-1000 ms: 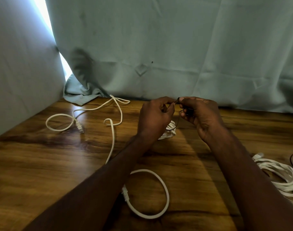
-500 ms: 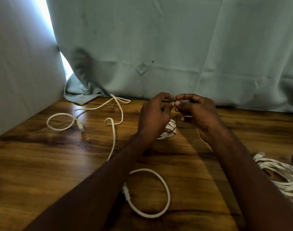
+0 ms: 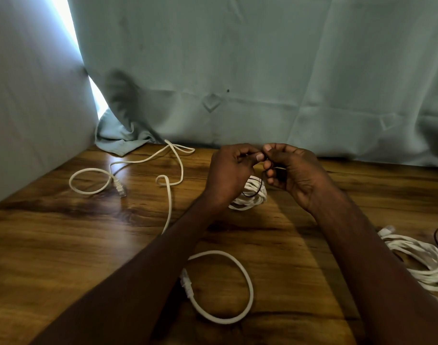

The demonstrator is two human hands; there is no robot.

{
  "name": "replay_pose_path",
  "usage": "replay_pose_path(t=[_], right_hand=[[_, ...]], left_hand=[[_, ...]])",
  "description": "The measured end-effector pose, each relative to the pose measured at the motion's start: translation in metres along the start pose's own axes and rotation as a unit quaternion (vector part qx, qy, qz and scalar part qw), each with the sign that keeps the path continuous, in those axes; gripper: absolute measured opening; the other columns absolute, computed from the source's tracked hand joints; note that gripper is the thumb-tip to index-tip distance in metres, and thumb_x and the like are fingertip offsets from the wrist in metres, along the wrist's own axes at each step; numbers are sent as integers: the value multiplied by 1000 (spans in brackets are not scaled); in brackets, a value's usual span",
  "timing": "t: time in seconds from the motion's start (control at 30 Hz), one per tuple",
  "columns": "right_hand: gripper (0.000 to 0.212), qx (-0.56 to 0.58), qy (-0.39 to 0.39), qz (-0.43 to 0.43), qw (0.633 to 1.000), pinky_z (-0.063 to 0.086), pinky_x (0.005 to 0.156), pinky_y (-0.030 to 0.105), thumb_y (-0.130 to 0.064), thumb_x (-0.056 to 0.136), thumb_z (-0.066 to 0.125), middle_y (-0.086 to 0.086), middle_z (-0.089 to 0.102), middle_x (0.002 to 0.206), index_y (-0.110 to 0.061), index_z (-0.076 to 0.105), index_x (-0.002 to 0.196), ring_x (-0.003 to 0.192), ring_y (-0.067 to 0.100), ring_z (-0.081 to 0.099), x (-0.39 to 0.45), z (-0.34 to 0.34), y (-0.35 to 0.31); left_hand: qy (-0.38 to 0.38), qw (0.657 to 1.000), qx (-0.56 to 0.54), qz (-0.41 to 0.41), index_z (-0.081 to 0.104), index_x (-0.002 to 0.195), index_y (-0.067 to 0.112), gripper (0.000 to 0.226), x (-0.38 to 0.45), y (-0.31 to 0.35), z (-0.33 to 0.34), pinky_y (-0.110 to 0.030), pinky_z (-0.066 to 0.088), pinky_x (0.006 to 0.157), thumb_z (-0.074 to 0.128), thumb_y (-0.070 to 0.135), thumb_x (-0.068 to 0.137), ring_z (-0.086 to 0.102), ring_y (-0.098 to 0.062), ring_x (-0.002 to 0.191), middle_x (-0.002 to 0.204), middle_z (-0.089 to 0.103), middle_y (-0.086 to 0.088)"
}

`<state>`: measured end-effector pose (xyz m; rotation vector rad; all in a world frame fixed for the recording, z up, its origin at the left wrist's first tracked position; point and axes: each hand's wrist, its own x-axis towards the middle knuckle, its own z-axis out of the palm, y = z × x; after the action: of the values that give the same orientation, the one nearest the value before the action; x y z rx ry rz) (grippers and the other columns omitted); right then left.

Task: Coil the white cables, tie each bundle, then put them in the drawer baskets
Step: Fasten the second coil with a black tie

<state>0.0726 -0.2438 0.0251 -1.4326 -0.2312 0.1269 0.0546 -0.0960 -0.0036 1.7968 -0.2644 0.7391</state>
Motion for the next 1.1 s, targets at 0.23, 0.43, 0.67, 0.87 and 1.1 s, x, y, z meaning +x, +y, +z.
replay_pose_path(t=[0.23, 0.43, 0.67, 0.87, 1.1], right_hand=[[6, -78, 58, -42, 994, 50, 66, 32, -23, 90, 79, -5, 70, 78, -17, 79, 92, 83, 14, 59, 1, 0, 2], [4, -23, 96, -113, 989, 52, 83, 37, -22, 94, 74, -3, 78, 87, -18, 76, 93, 88, 10, 73, -3, 8, 3], [7, 51, 99, -132, 985, 48, 79, 34, -25, 96, 71, -3, 77, 92, -21, 73, 91, 83, 9, 71, -1, -1, -2], [30, 351, 102, -97, 926, 53, 63, 25, -17, 106, 58, -4, 67, 72, -21, 69, 78, 71, 11, 70, 8, -20, -11], [52, 65, 37, 3, 997, 57, 70, 32, -54, 79, 76, 0, 77, 98, -15, 72, 113, 86, 15, 73, 7, -10, -1]], left_hand=[[-7, 998, -48, -30, 78, 99, 7, 10, -3, 6, 2, -13, 46, 57, 72, 12, 93, 62, 2, 55, 60, 68, 15], [-30, 994, -100, -44, 75, 101, 1, 10, 0, 5, 2, -24, 54, 62, 69, 7, 95, 72, -20, 64, 79, 74, -15], [-53, 992, -112, -26, 75, 101, 2, 10, 2, 2, 1, -24, 56, 69, 67, 6, 95, 73, -18, 69, 93, 77, -15], [-84, 988, -123, -35, 73, 100, -1, 9, -1, 10, 0, -22, 54, 61, 65, 1, 97, 72, -17, 66, 81, 76, -3], [-53, 994, -75, -59, 76, 93, 11, 12, -2, 3, 2, -25, 56, 63, 67, 3, 95, 72, -13, 65, 74, 75, -4]])
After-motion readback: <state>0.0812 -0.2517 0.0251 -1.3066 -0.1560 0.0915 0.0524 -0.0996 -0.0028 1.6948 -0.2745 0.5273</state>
